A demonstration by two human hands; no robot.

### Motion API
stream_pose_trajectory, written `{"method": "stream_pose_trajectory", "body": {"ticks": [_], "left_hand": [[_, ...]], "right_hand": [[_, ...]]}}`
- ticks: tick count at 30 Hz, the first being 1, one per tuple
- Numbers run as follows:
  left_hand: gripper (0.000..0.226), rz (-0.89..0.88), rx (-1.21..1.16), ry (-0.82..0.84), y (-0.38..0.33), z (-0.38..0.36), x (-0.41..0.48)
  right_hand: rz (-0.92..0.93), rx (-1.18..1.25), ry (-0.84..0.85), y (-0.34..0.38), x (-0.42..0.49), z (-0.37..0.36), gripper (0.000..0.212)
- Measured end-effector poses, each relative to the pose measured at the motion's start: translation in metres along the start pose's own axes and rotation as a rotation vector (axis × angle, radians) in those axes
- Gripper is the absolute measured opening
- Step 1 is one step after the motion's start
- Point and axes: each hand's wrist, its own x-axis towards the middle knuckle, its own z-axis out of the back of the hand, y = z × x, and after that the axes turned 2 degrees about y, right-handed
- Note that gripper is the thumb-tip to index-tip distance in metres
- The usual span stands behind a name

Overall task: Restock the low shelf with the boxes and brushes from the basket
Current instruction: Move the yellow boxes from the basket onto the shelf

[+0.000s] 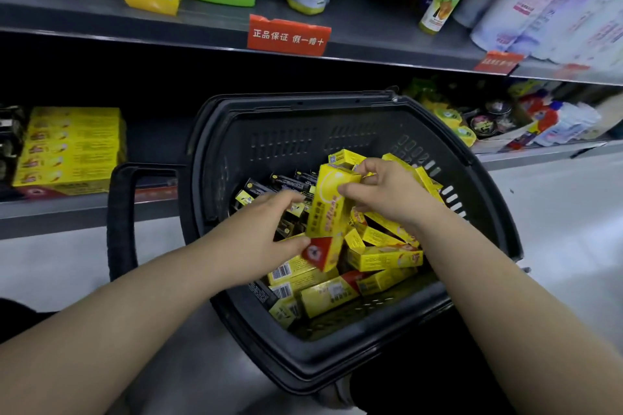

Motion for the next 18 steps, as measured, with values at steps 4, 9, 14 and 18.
{"method": "stream_pose_trajectory", "body": {"ticks": [4,9,14,18], "left_hand": [[0.072,0.071,-0.355,-0.043,-0.004,-0.003,0.003],[0.047,0.328,-0.803,-0.183,0.000,-0.001,0.011],[0.049,0.401,-0.947,-0.161,0.004,0.003,0.014],[0.054,0.426,-0.945,-0.123,0.007,0.002,0.015]], "right_hand": [[0.035,0.314,0.119,0.024,-0.010,-0.029,0.027],[-0.014,0.214,0.275,0.007,0.007,-0.021,0.035],[-0.331,-1.057,0.678,-0.079,0.031,-0.005,0.059],[-0.384,-0.906,0.704,-0.116,0.033,0.000,0.071]]}}
